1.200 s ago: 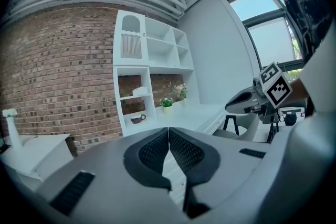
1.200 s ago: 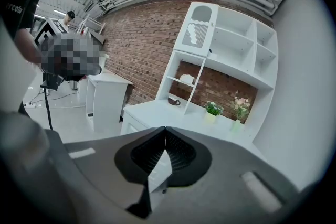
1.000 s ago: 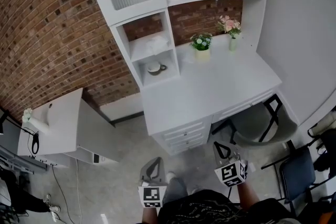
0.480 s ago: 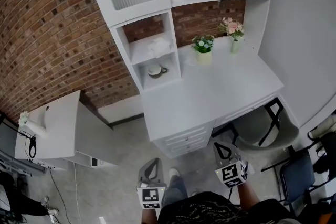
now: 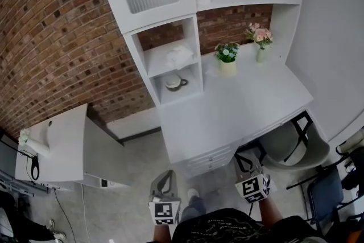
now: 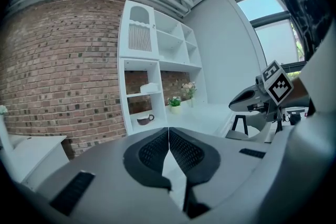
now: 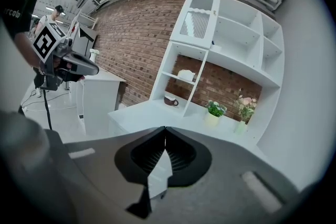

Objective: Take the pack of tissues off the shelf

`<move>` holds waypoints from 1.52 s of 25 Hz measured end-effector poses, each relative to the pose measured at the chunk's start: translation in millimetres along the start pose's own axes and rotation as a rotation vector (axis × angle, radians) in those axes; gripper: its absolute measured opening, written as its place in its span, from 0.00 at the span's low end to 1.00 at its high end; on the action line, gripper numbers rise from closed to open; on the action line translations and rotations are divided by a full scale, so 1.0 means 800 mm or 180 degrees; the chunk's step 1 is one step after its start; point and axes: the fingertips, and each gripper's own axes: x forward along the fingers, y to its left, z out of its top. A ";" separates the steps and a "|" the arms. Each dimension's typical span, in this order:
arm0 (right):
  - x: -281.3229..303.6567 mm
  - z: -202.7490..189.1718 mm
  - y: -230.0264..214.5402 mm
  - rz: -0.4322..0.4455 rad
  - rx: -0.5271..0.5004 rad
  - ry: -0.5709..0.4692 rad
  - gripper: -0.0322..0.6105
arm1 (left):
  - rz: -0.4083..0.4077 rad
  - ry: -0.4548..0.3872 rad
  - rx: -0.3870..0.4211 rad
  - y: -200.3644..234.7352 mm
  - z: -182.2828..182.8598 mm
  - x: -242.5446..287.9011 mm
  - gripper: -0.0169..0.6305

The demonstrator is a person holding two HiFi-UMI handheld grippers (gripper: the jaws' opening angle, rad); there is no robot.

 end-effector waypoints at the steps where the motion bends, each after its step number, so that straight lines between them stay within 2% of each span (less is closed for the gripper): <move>1: 0.006 0.003 0.002 -0.0001 0.0004 0.0013 0.06 | -0.0013 -0.0006 -0.0003 0.005 0.001 0.005 0.04; 9: 0.047 0.024 0.009 -0.0038 0.0036 0.0073 0.06 | -0.0107 0.0033 0.0055 0.048 0.002 0.034 0.04; 15: 0.074 0.037 0.013 -0.0083 0.0005 0.0098 0.06 | -0.0157 0.0007 0.0003 0.077 0.001 0.054 0.04; 24: 0.101 0.053 -0.001 -0.0281 0.0250 0.0085 0.06 | -0.0359 -0.0059 0.0049 0.099 0.006 0.094 0.04; 31: 0.126 0.055 0.009 -0.0326 0.0105 0.0195 0.06 | -0.0451 -0.0103 0.0093 0.120 0.005 0.120 0.04; 38: 0.143 0.057 0.016 -0.0383 0.0138 0.0233 0.06 | -0.0600 -0.0102 0.0097 0.134 0.008 0.138 0.04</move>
